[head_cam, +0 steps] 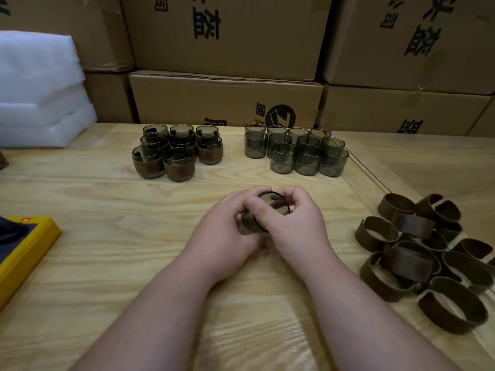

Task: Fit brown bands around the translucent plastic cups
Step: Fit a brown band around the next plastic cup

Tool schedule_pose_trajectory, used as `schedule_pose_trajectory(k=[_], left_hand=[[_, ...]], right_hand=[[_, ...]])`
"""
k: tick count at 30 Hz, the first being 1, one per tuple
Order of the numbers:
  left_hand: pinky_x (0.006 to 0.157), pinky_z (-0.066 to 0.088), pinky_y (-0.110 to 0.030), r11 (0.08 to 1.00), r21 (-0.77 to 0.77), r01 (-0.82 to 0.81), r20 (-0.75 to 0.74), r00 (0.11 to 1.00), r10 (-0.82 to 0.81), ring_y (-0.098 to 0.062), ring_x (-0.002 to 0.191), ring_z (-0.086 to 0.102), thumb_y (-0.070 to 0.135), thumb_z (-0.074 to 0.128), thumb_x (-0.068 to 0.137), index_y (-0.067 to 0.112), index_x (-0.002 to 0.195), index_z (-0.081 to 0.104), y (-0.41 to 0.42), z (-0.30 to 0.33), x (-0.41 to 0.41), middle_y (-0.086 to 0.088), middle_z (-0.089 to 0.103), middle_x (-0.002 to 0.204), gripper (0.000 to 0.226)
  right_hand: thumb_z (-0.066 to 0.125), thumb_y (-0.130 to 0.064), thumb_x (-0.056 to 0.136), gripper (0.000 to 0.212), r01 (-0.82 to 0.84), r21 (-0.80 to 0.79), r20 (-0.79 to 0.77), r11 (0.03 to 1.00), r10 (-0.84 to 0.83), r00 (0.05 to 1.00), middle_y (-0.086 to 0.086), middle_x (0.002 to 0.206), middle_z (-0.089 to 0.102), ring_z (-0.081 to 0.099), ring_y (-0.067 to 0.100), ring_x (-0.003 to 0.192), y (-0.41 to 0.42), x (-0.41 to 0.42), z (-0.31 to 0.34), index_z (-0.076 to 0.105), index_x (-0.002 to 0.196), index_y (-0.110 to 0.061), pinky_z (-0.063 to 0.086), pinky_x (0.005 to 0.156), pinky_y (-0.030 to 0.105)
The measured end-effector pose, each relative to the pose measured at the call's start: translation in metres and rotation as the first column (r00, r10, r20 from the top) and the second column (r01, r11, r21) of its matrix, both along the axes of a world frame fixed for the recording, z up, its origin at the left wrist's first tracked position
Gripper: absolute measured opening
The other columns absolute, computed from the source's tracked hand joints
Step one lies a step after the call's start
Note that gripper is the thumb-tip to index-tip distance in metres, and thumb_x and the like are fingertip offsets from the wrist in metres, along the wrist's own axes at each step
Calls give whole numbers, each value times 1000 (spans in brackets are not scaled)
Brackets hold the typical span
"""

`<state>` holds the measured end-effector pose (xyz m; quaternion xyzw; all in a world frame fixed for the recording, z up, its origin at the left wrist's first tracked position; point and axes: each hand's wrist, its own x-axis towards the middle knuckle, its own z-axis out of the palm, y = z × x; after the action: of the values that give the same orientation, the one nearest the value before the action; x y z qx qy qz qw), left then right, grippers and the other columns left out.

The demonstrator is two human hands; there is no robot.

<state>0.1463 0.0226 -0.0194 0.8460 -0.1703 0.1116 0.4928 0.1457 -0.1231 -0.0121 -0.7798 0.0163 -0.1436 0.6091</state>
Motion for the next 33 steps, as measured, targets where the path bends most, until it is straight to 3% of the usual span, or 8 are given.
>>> schedule_pose_trajectory(k=[4,7,10,15,22,25,29,33], left_hand=[[98,39,-7,1000,-8,13,4,1000,-13,9,122,54,20,92,71,66,123,55,-2,0,-1,32,63,126,79],[99,47,-20,999,-35,-5,-15,1000,4,3,116,59,23,93,71,57,132,57,0,-2,0,25,66,126,78],[93,45,-13,997,-57,-52,-24,998,51,9,112,57,28,93,71,64,128,54,1,-3,1,30,64,124,78],[101,52,-30,987,-123,-101,-40,994,97,3,113,61,29,94,71,59,130,55,1,-2,4,21,64,128,77],[78,53,-14,972,-206,-112,-45,993,105,-5,94,70,31,93,70,70,120,51,1,-3,6,20,65,123,75],[73,51,-11,969,-225,-97,-32,995,92,-4,89,70,32,89,69,75,114,50,0,-1,4,31,65,115,74],[74,54,-15,963,-247,-109,-32,994,104,-2,88,70,44,76,65,77,111,47,-2,3,2,35,64,115,64],[69,51,-13,958,-261,-123,-44,992,115,0,76,66,49,77,61,76,109,48,-2,2,2,32,69,108,62]], right_hand=[[72,-62,82,40,82,37,40,996,-83,996,-17,78,68,60,-5,72,0,5,-1,64,83,-22,46,65,13],[63,-51,97,31,72,81,40,994,-76,996,-6,83,73,69,11,83,1,7,-3,69,85,-23,57,79,36],[55,-45,101,24,33,113,28,993,-36,999,-10,85,76,72,12,84,2,8,-3,73,90,-34,60,82,46],[46,-33,96,31,-42,142,14,989,40,999,-5,91,78,73,22,89,6,9,0,77,95,-28,59,86,53],[47,-13,88,40,-181,226,4,957,185,983,-12,106,77,71,2,94,9,6,2,78,102,-34,53,76,19],[54,-28,84,42,-234,226,26,946,234,972,-5,129,67,68,12,111,10,5,0,69,123,-34,54,92,30],[68,-41,82,39,-316,150,97,937,304,948,-30,112,70,67,-6,105,9,2,0,60,120,-47,52,83,12],[68,-35,87,53,-331,251,80,910,322,943,-7,128,69,70,11,114,12,4,-1,55,138,-35,55,99,32]])
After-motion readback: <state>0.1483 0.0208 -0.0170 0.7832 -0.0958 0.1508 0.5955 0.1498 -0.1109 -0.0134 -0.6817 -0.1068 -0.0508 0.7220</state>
